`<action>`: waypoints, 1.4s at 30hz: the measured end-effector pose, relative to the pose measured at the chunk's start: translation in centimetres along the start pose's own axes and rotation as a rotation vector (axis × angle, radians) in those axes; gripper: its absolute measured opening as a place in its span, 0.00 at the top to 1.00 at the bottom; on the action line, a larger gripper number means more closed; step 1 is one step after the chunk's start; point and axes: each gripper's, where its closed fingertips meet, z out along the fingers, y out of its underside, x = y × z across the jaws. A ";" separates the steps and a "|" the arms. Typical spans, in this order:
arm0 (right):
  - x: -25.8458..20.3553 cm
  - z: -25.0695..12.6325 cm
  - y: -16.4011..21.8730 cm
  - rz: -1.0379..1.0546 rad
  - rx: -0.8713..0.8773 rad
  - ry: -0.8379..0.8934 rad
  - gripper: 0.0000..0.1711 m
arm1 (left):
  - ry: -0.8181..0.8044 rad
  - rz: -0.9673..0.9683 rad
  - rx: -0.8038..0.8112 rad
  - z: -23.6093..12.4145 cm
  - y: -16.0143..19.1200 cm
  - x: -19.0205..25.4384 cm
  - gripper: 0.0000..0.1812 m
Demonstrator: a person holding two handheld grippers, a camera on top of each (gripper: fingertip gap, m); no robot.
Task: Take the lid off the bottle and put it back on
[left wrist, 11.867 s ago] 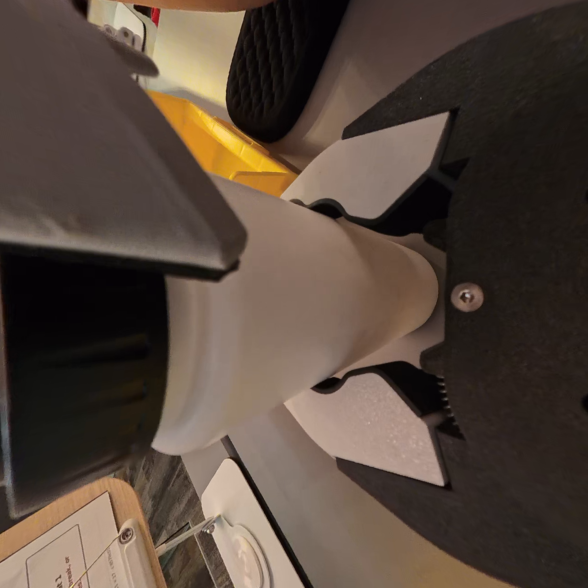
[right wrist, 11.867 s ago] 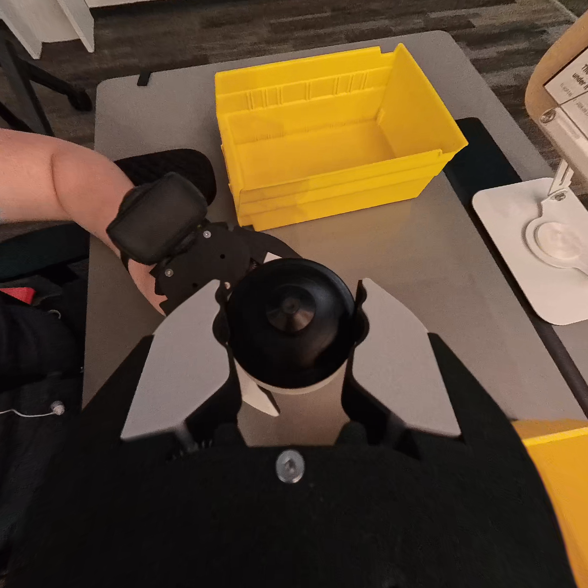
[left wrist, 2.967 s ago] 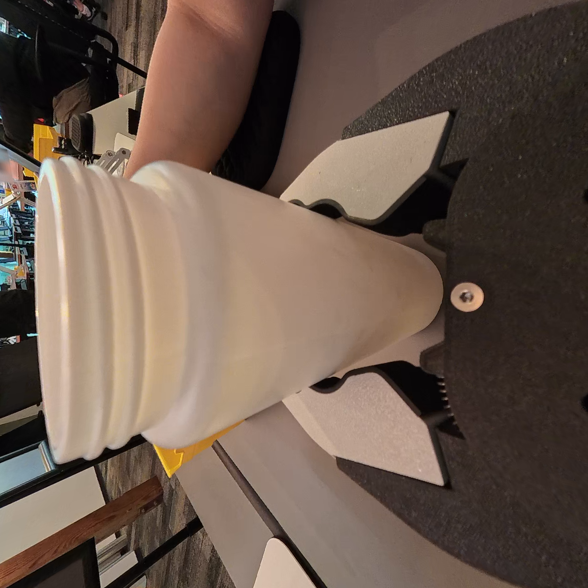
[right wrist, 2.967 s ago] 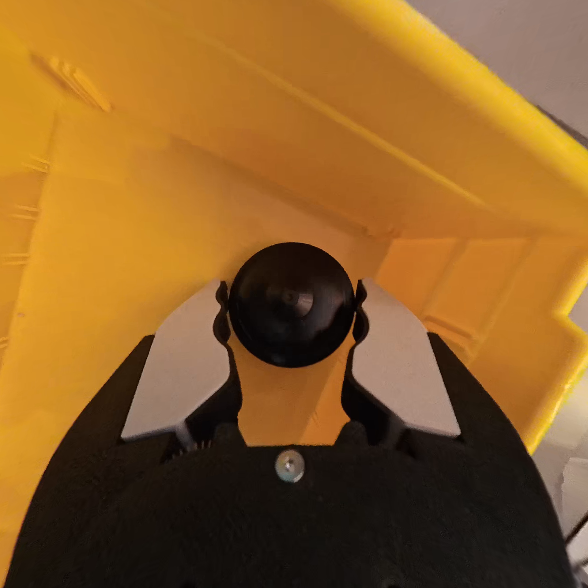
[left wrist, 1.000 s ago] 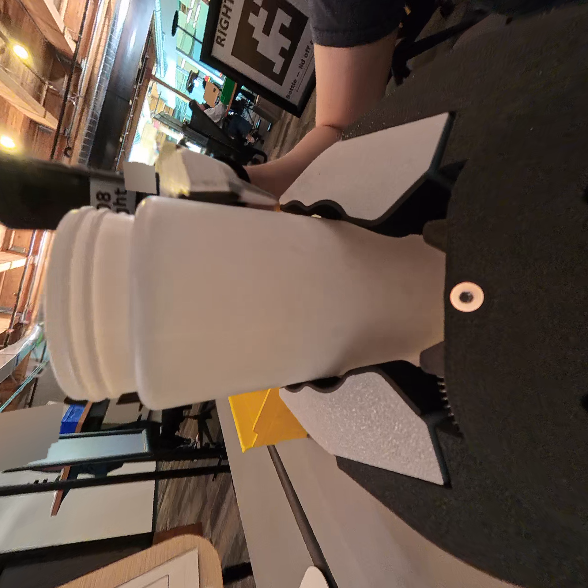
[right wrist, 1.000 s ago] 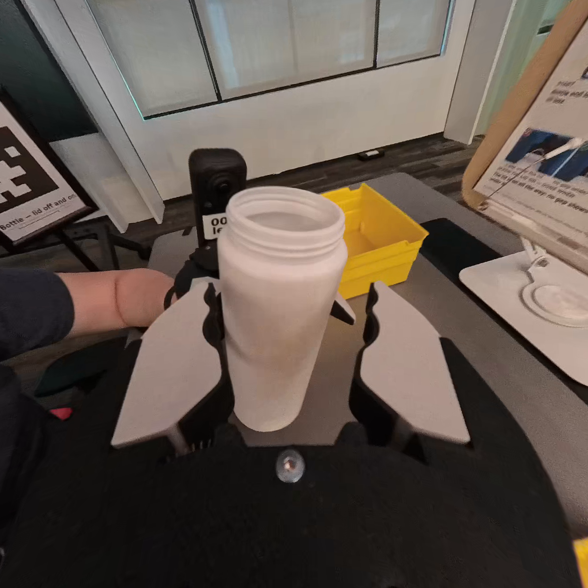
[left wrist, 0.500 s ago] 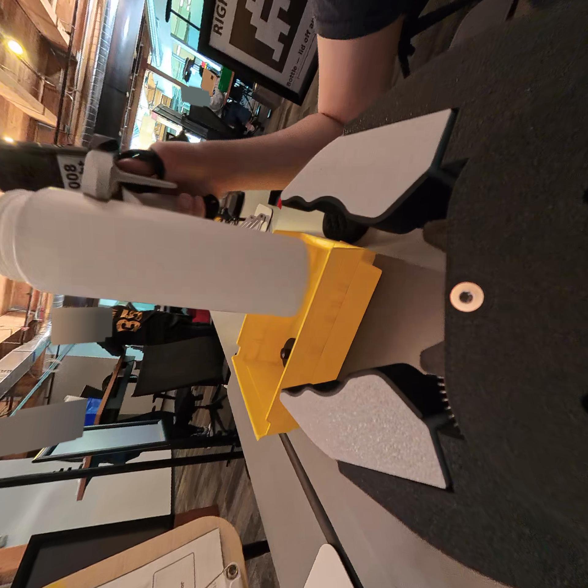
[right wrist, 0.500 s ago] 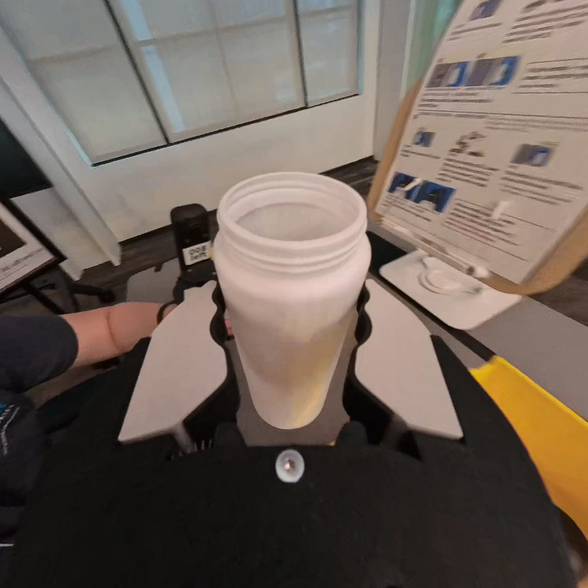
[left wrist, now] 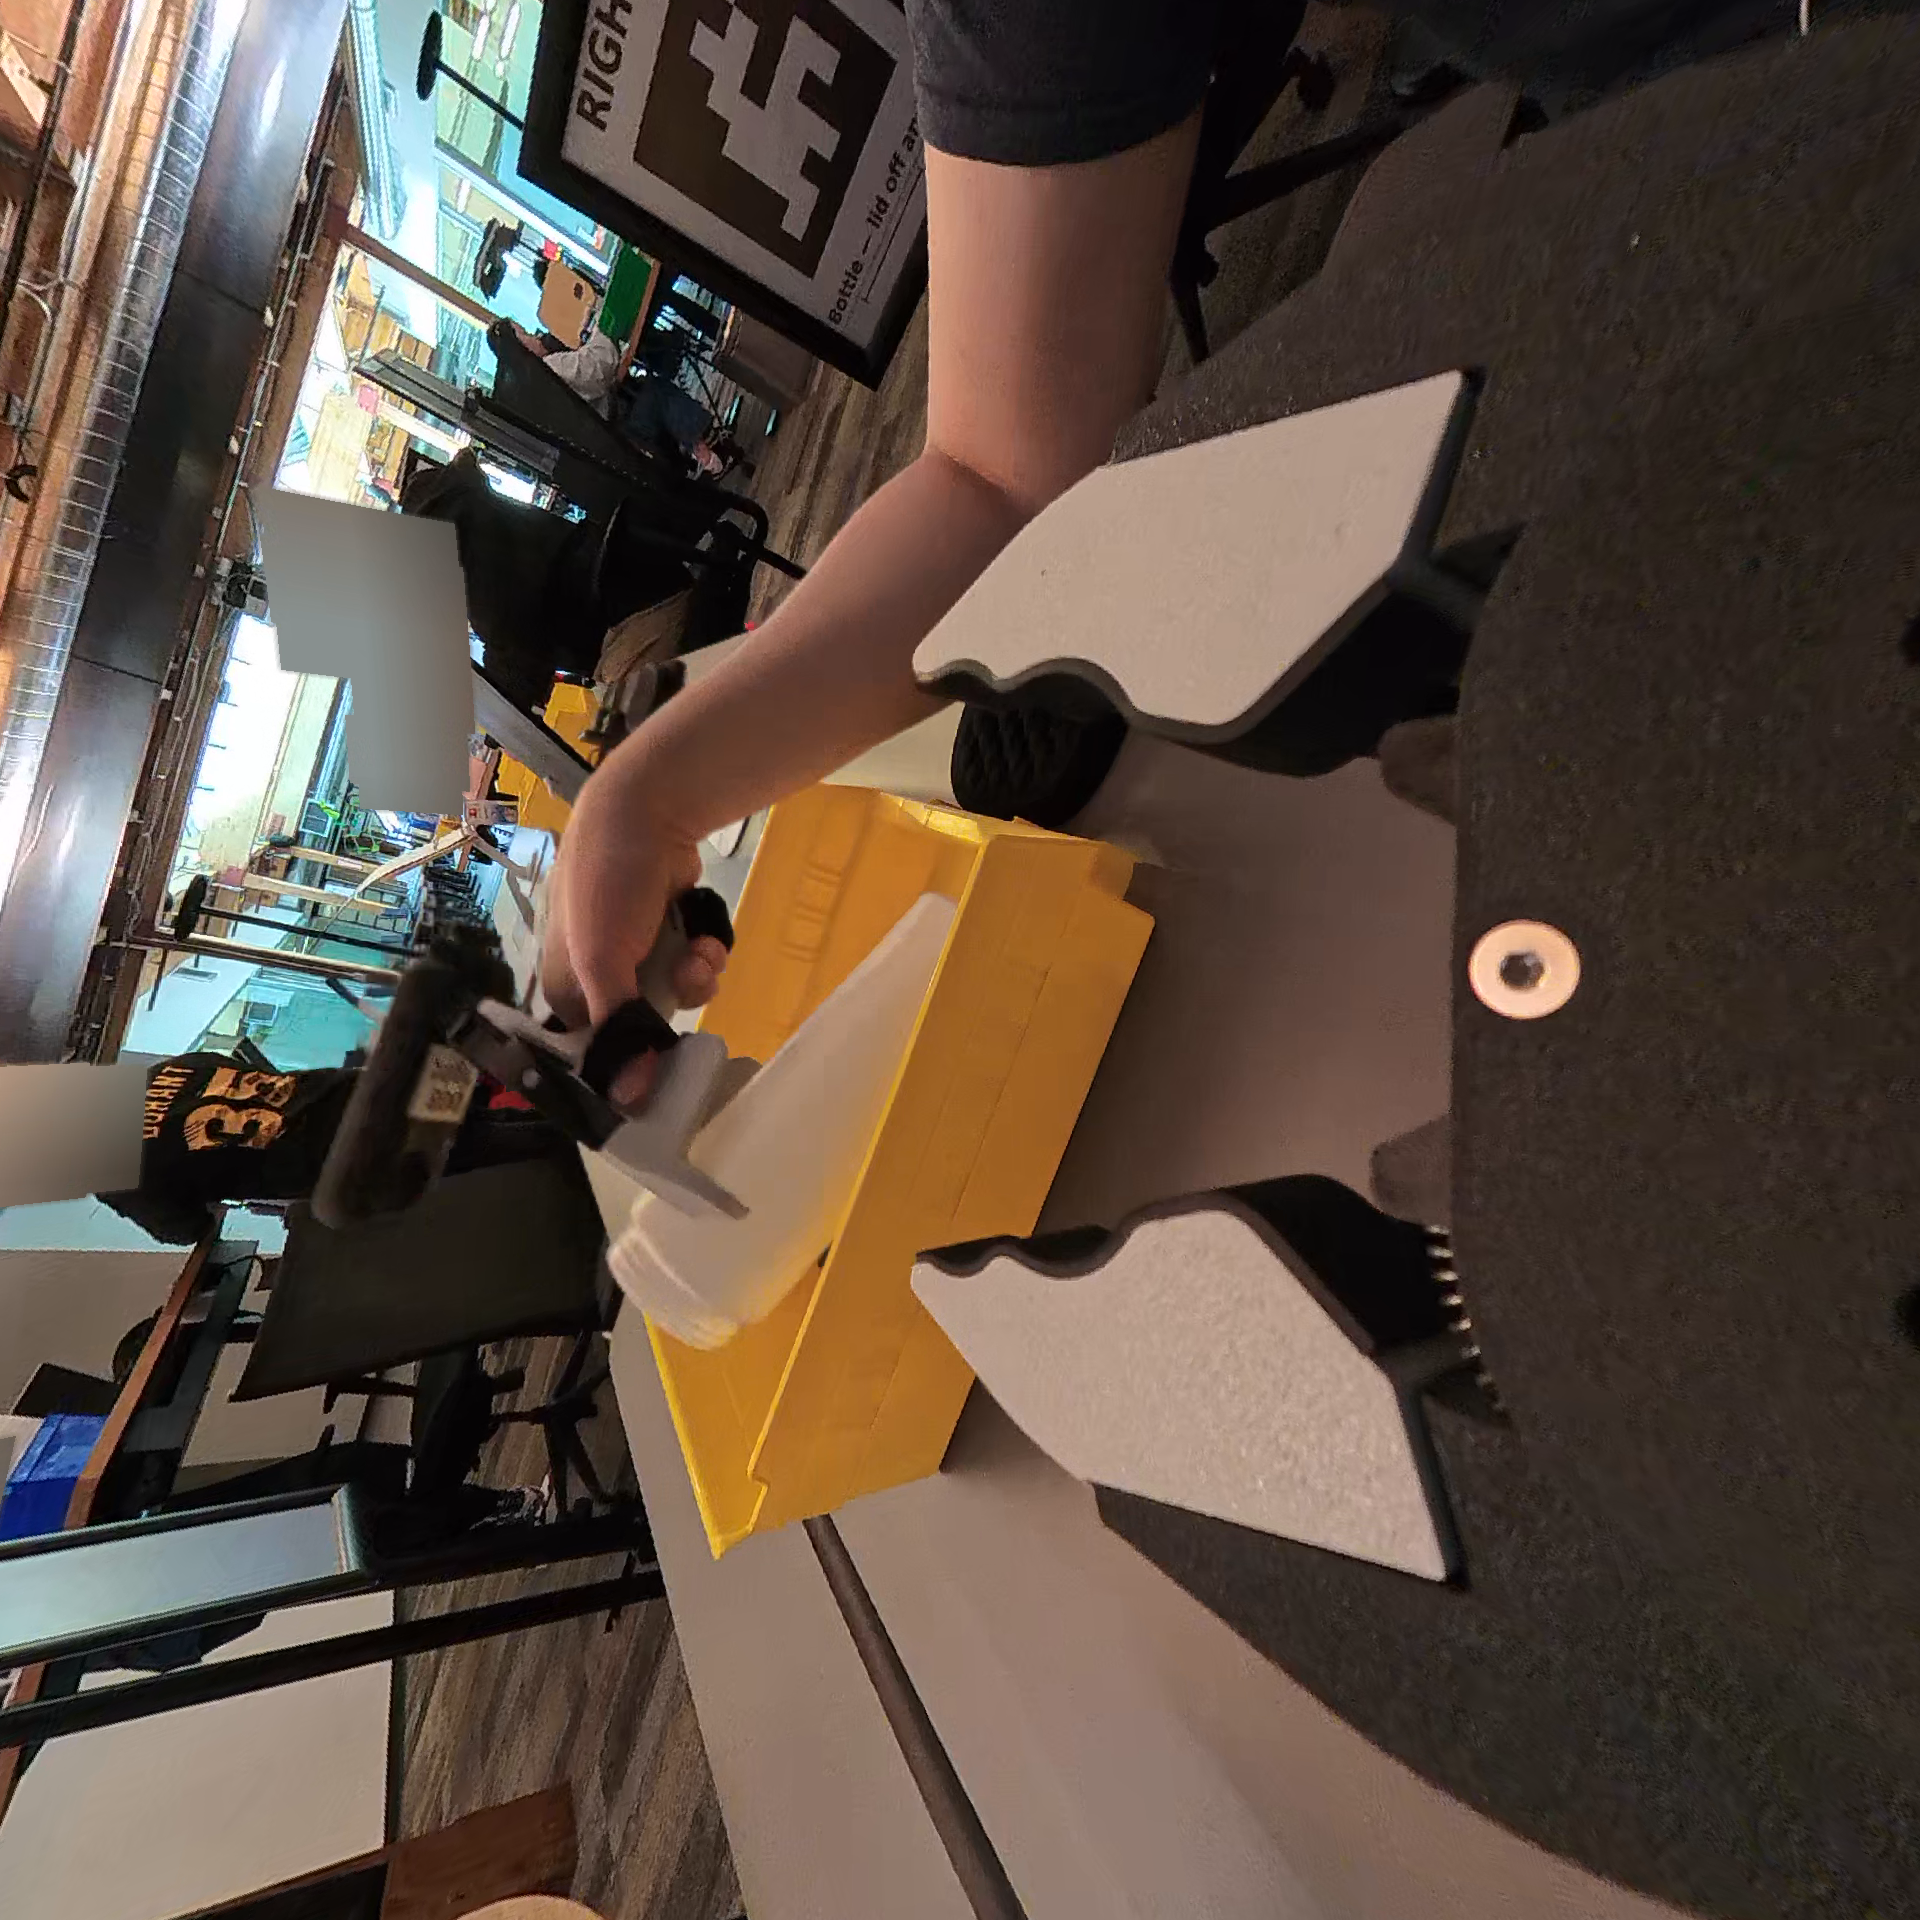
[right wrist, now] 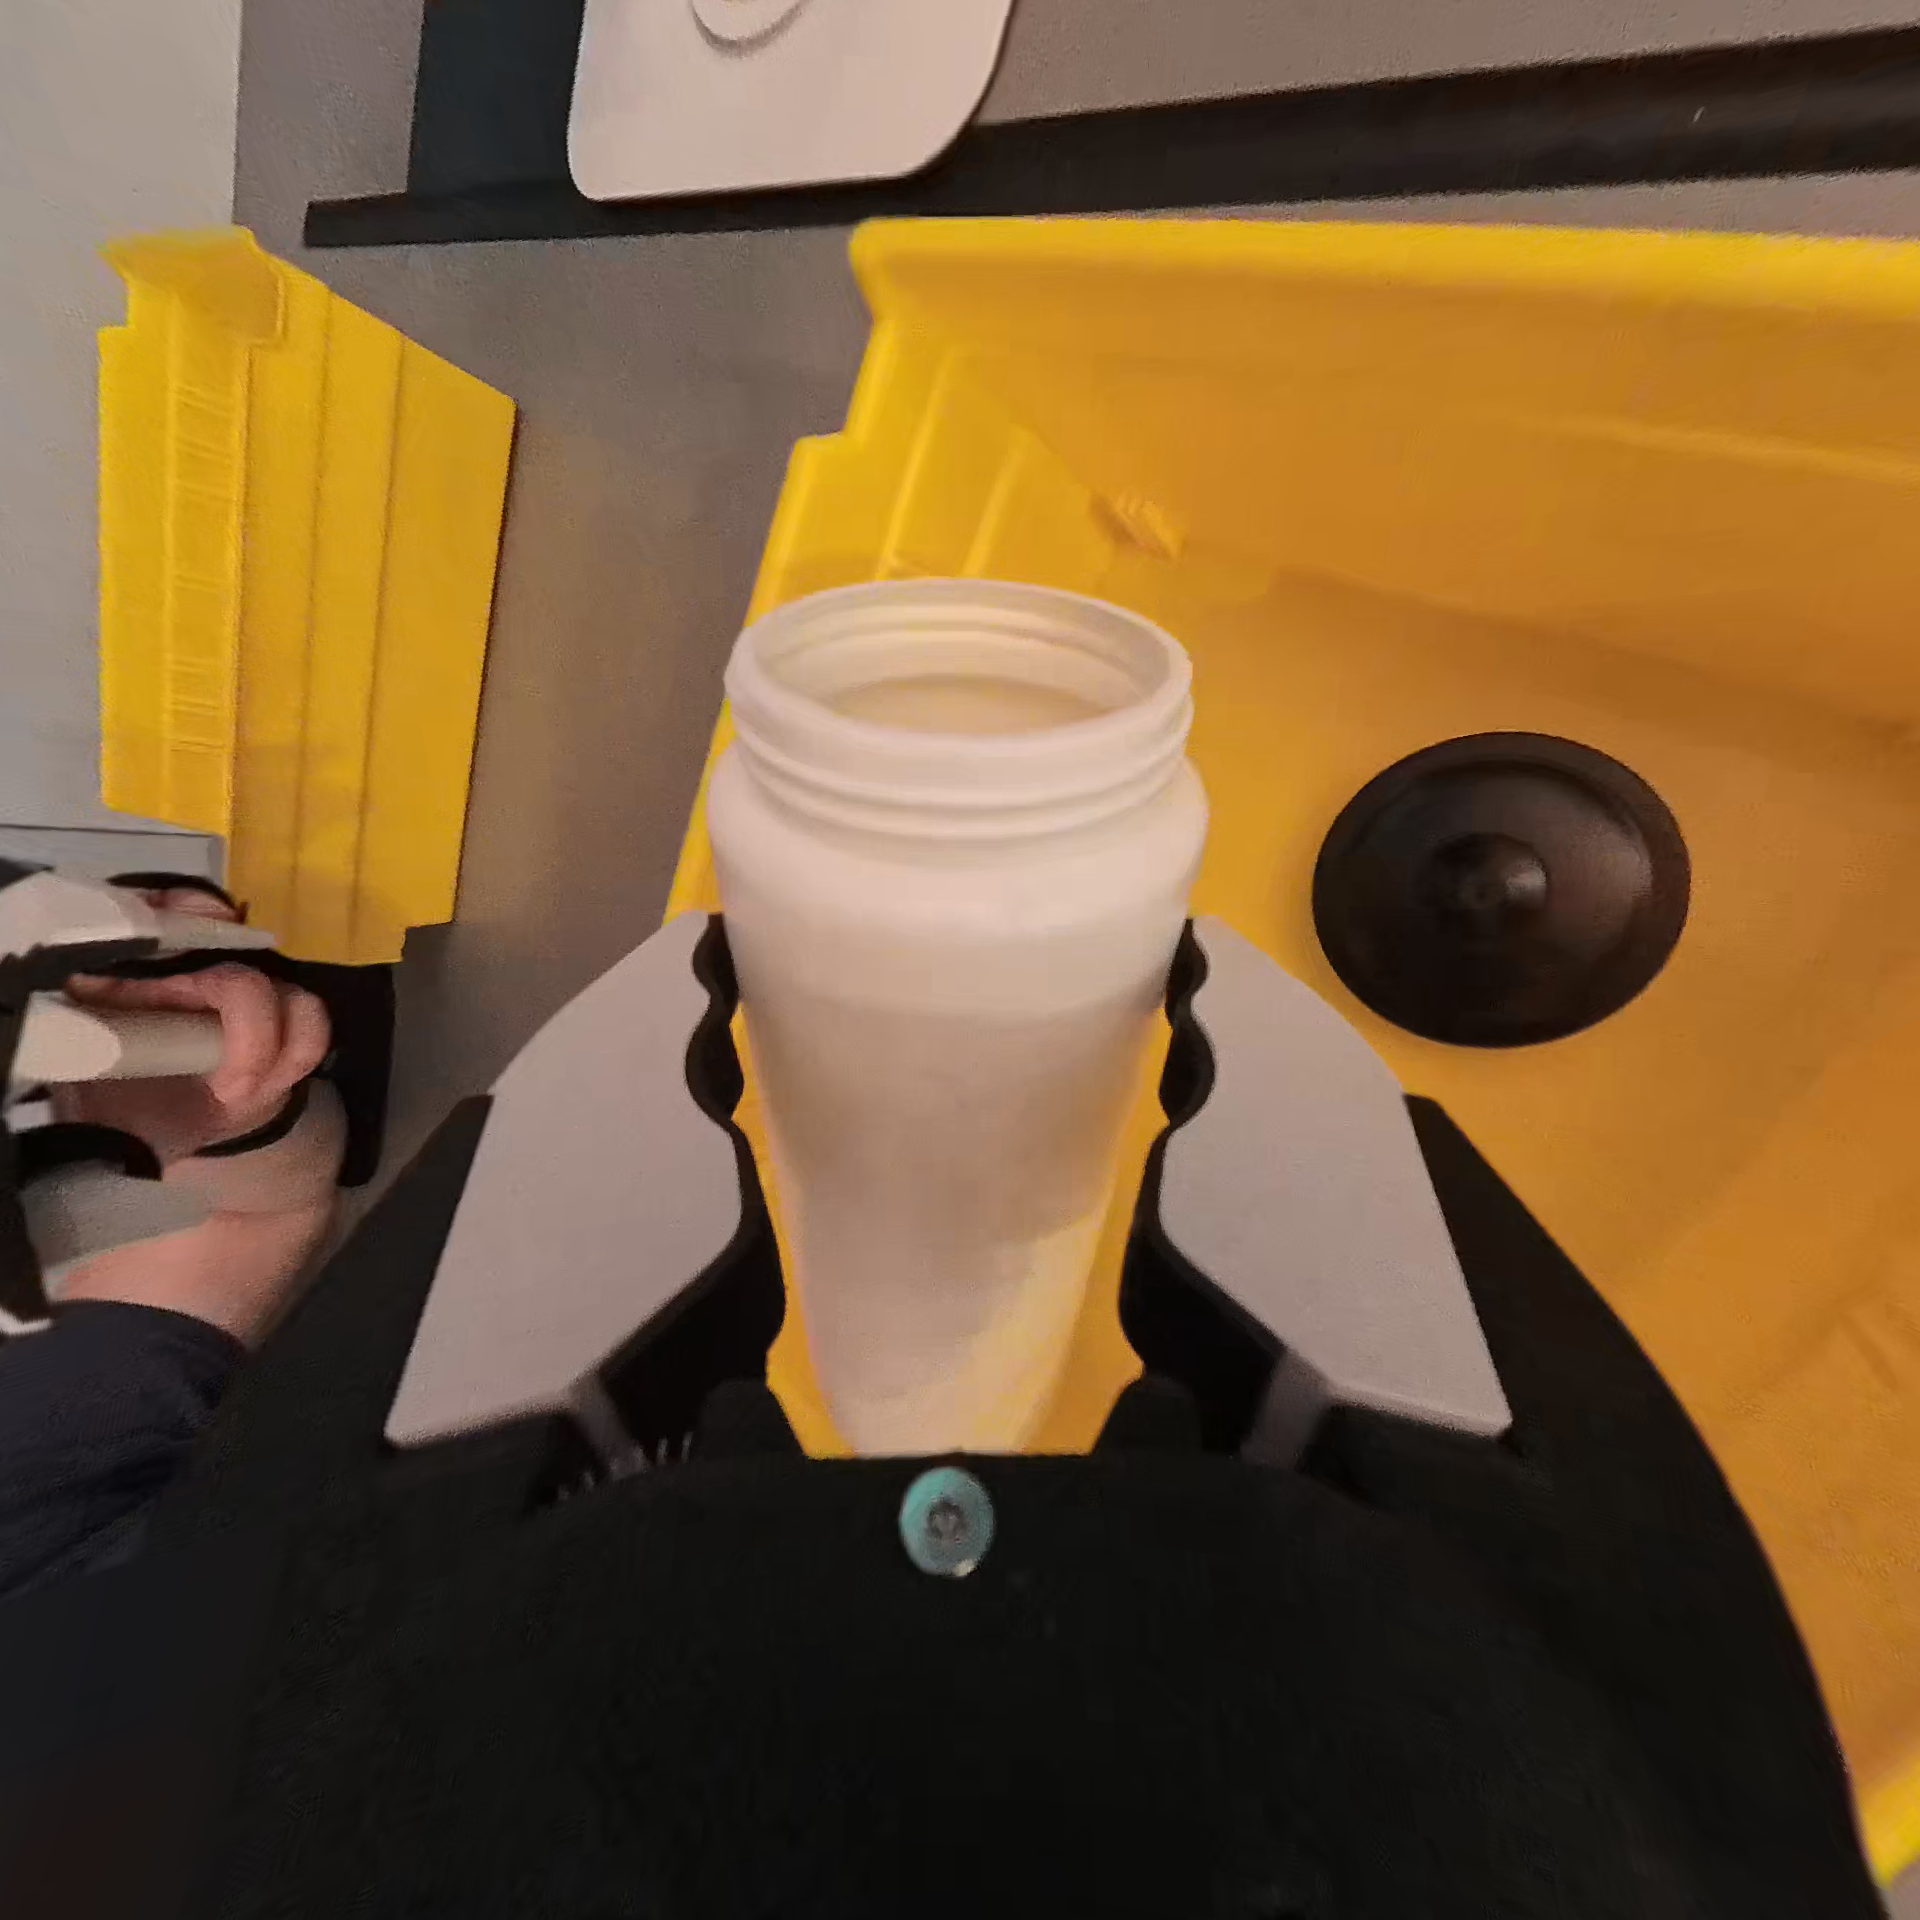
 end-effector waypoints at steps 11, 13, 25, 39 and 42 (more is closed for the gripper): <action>4.1 4.4 2.3 0.125 -0.145 0.160 0.53 | 0.008 0.000 -0.021 0.2 0.4 0.2 0.47; 4.1 4.5 2.2 0.106 -0.145 0.186 0.53 | 0.010 -0.001 -0.022 0.2 0.4 0.2 0.47; 0.3 -1.5 -0.2 -0.192 0.051 0.214 0.52 | -0.165 0.072 -0.060 -3.0 -3.2 -2.0 0.46; 11.9 -8.4 5.2 0.046 -0.080 0.529 0.62 | -1.163 -0.236 -0.567 -31.9 -1.7 -16.3 0.59; 12.3 -7.4 7.1 0.074 -0.194 0.496 0.71 | -1.299 -0.339 -0.689 -36.1 1.3 -18.1 0.59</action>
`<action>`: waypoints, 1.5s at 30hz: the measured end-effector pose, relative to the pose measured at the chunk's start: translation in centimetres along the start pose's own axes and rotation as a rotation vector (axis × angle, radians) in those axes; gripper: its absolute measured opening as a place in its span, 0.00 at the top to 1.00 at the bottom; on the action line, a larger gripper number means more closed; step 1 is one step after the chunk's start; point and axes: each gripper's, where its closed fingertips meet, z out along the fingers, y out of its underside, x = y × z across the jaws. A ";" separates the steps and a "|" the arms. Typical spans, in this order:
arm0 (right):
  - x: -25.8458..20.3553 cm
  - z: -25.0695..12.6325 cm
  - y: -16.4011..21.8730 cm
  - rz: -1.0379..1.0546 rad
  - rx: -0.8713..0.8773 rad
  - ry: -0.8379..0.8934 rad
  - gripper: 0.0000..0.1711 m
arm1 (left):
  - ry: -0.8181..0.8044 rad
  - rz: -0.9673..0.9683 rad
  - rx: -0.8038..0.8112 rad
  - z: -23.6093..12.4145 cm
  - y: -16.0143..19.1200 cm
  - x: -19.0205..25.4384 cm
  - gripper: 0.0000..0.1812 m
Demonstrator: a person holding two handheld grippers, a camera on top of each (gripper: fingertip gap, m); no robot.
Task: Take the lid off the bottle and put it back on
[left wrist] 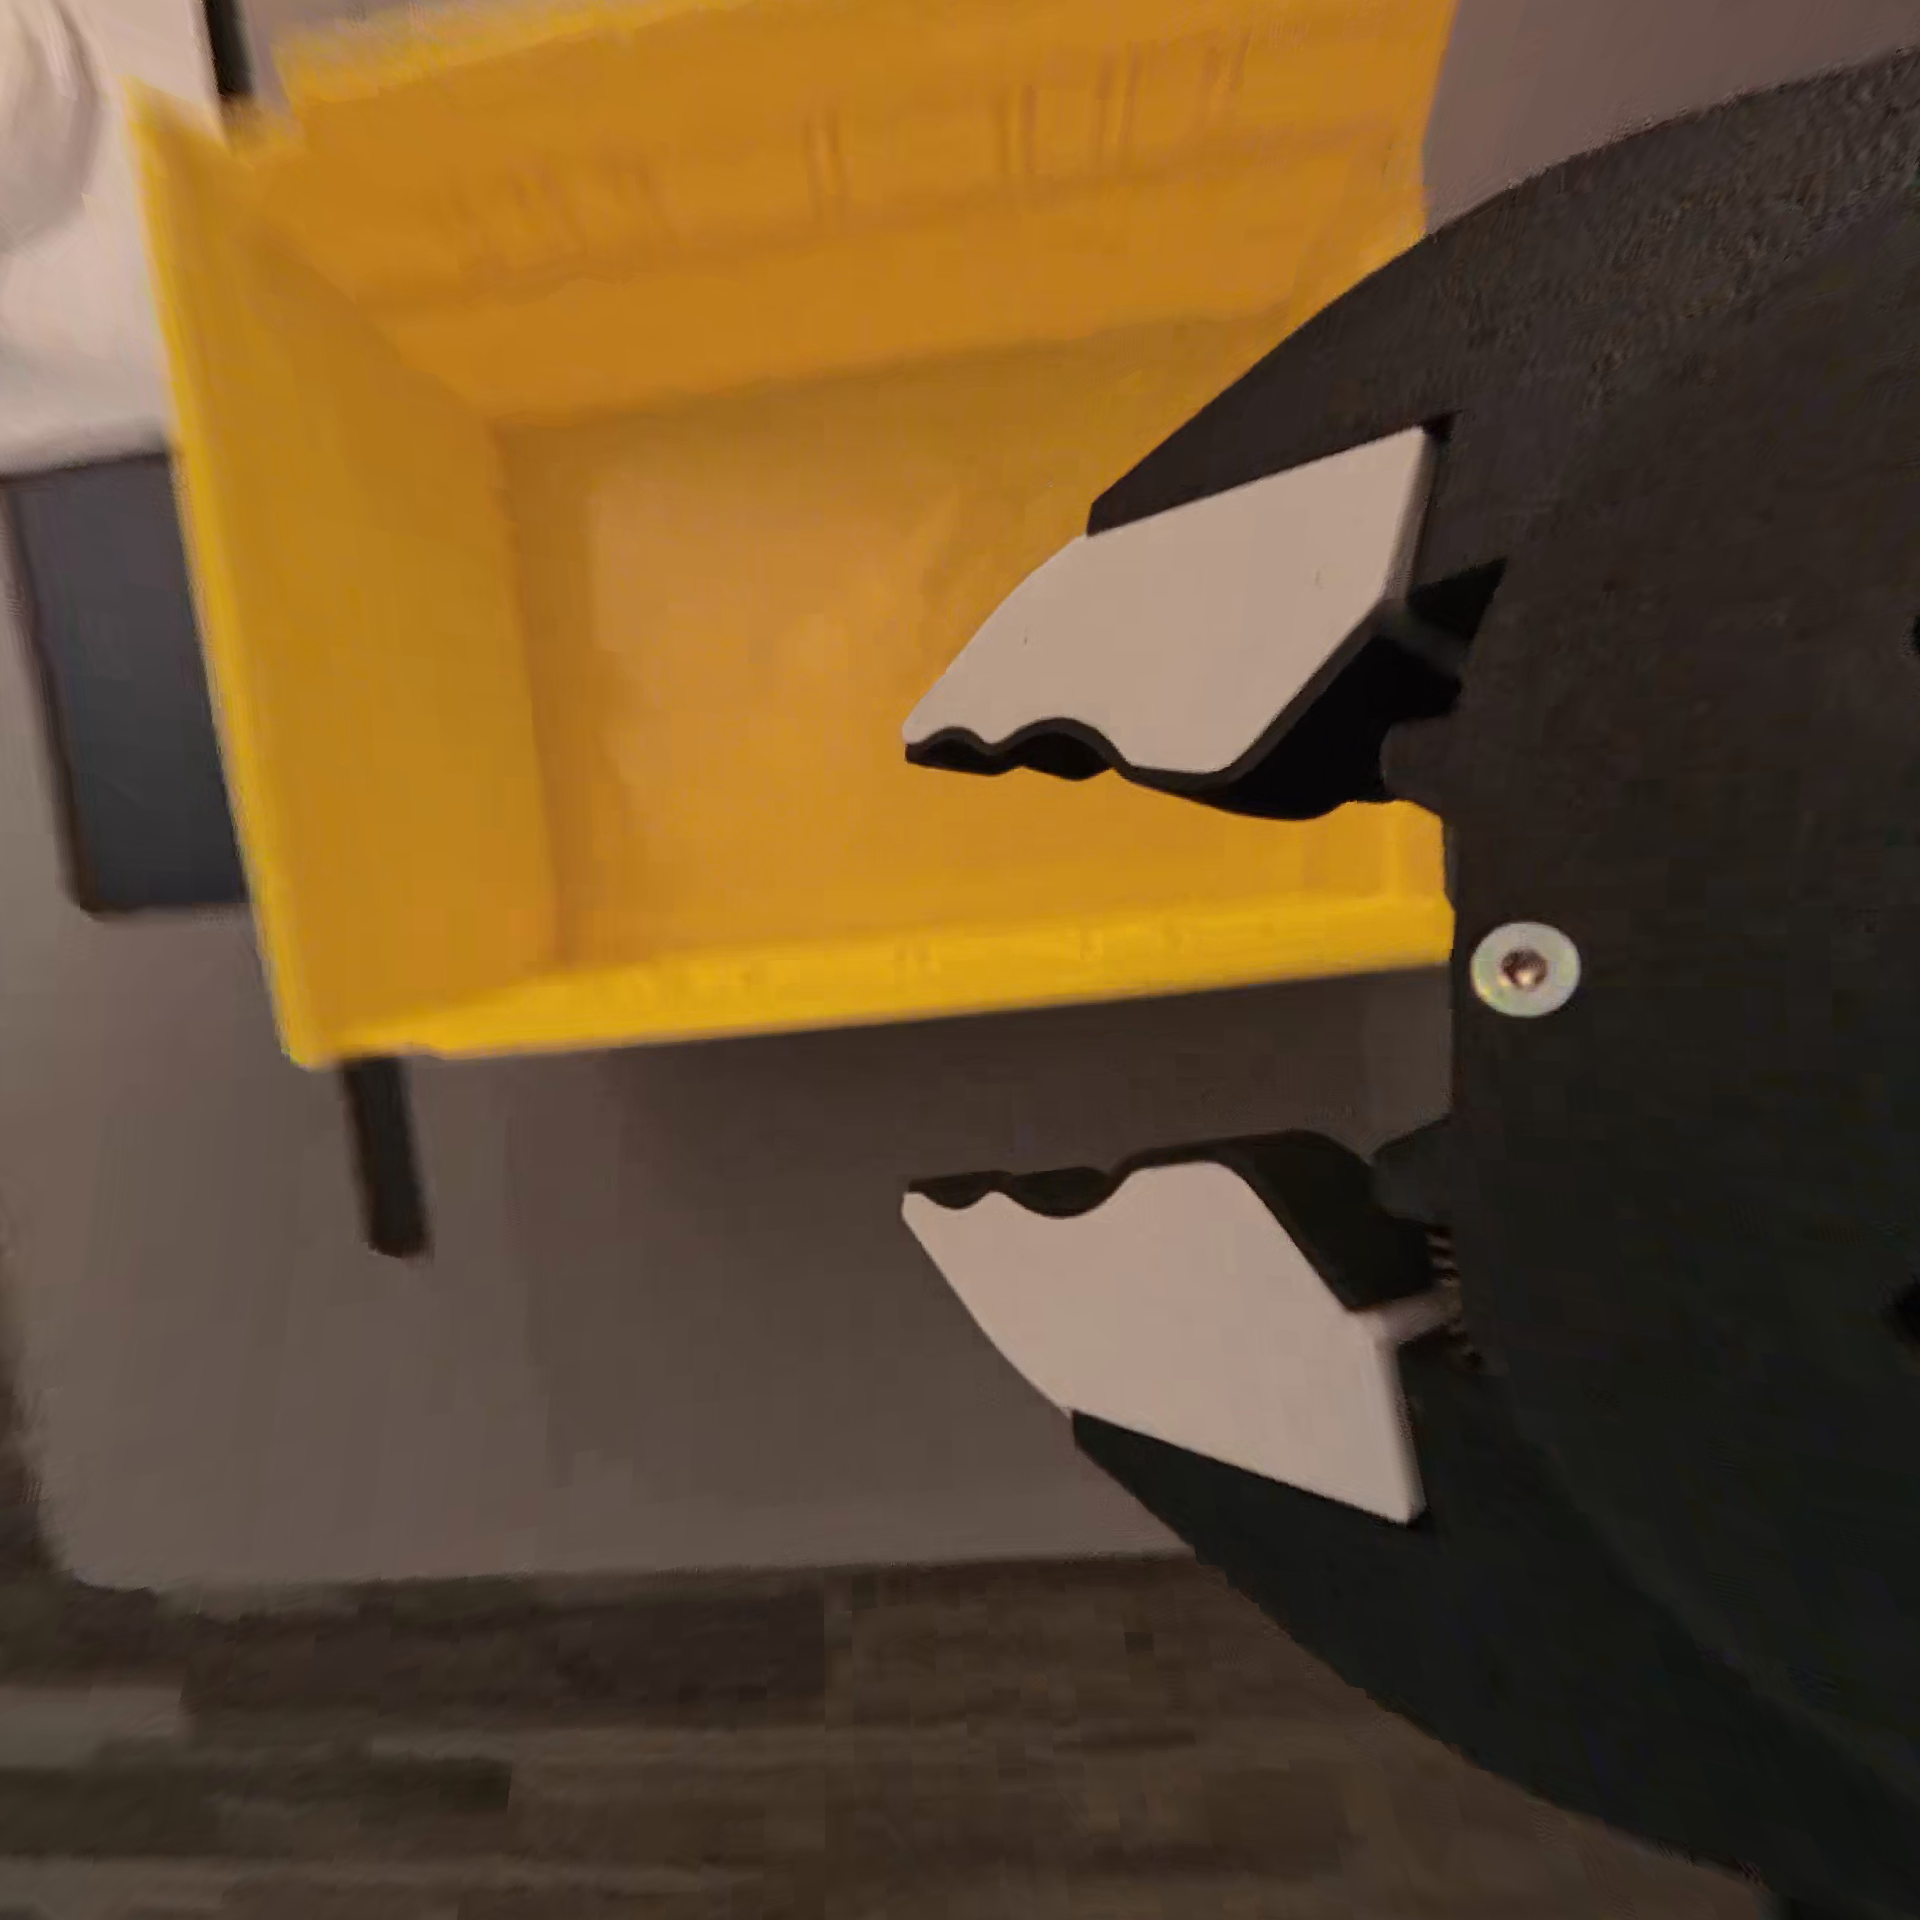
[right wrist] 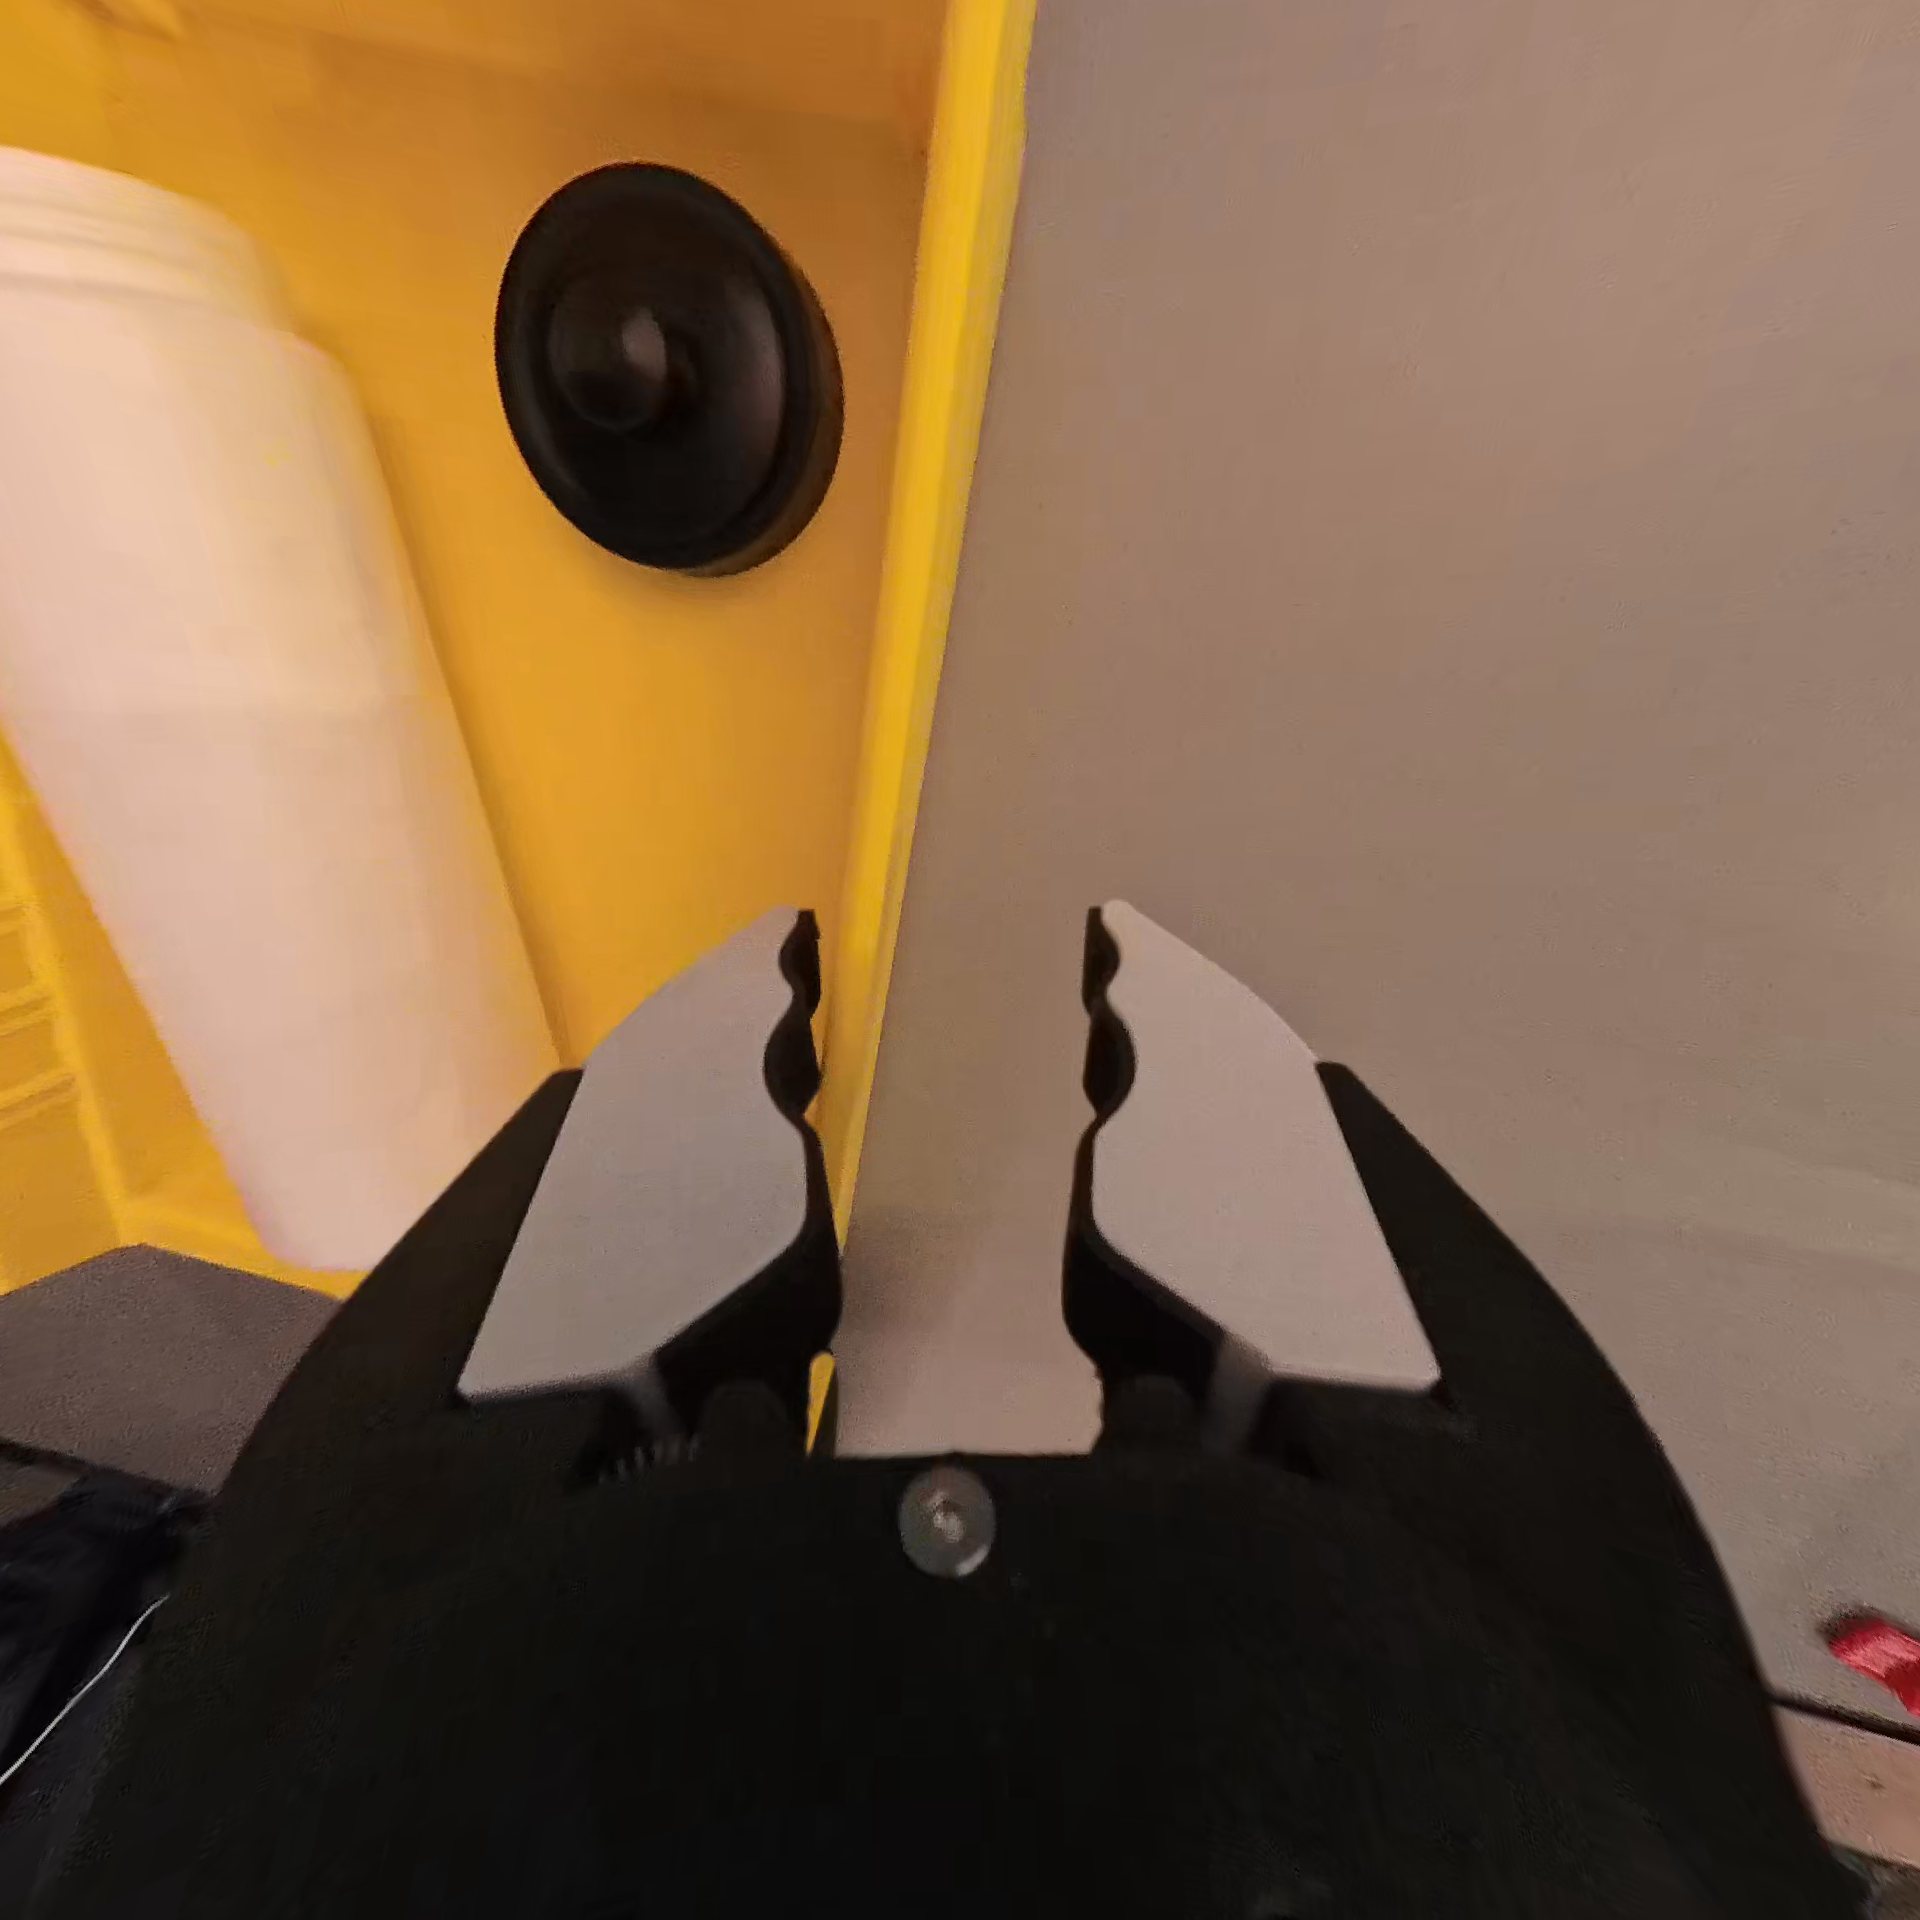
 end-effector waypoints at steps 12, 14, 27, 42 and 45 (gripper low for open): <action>-2.0 0.8 0.5 0.055 -0.076 -0.067 0.95 | 0.005 0.005 -0.312 5.0 5.5 -1.9 0.60; -2.5 0.8 0.4 0.061 -0.076 -0.077 0.95 | 0.004 -0.003 -0.339 5.5 6.0 -2.2 0.61; -8.1 1.7 0.4 -0.064 -0.149 -0.066 0.95 | 0.192 0.058 -0.500 6.7 7.7 3.0 0.93; -10.9 2.3 0.1 -0.139 -0.153 -0.044 0.96 | 0.216 0.208 -0.594 4.9 8.4 11.6 0.85; -11.0 2.1 -0.2 -0.141 -0.146 -0.061 0.95 | 0.255 0.242 -0.604 4.3 8.6 12.7 0.84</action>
